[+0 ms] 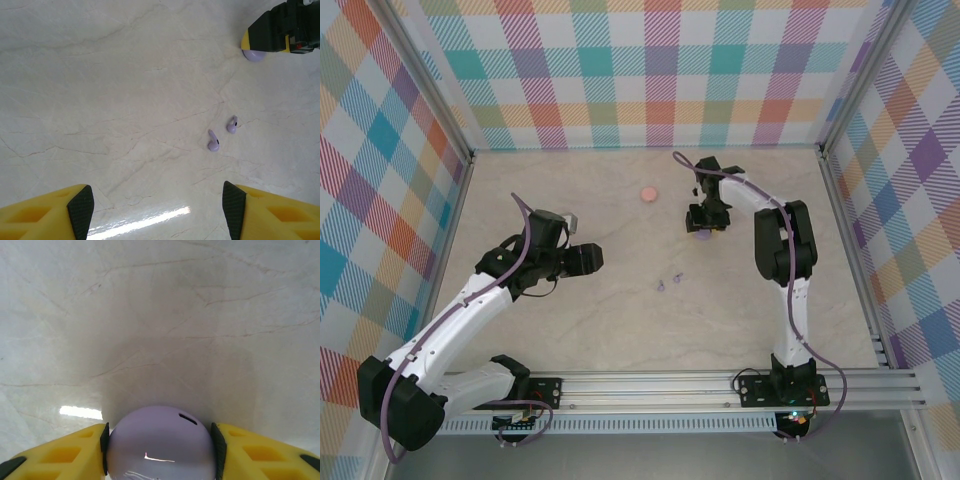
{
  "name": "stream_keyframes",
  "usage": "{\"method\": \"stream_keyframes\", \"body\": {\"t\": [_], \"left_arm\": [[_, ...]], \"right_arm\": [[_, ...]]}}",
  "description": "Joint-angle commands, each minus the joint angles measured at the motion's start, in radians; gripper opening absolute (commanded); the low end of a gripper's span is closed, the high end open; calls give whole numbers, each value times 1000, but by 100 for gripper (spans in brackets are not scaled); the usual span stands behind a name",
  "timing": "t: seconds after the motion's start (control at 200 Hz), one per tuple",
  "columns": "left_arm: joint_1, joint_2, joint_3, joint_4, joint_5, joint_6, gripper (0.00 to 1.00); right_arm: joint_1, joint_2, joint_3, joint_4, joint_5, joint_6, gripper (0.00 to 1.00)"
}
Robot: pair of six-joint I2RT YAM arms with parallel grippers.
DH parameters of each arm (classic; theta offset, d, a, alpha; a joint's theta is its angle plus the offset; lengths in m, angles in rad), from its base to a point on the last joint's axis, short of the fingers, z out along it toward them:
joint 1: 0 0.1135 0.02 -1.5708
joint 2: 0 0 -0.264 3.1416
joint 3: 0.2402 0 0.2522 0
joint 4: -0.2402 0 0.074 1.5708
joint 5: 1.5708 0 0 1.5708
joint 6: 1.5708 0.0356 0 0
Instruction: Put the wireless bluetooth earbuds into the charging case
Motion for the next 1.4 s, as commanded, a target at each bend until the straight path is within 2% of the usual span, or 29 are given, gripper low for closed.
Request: {"method": "stream_keyframes", "body": {"t": [0.0,0.34,0.635,0.755,0.86,1.035,1.245,1.395], "left_arm": [[-5,0,23,-17,16,-4,70],[-7,4,12,-9,27,-7,70],[-9,22,10,11,40,-9,71],[-10,37,2,30,48,-10,71],[-10,67,4,67,55,-3,72],[-9,196,59,137,80,15,72],[-10,442,198,209,134,28,70],[-12,620,319,251,177,31,67]], "right_arm": [[58,-19,-38,-31,-65,49,52],[186,-15,-17,-37,-64,66,53],[236,-8,4,-45,-49,50,56],[237,-34,1,-48,-49,39,67],[236,-84,-18,-40,-29,37,71],[227,-190,-100,1,-22,35,73],[215,-339,-309,126,-65,23,72],[210,-373,-401,175,-98,38,60]]}}
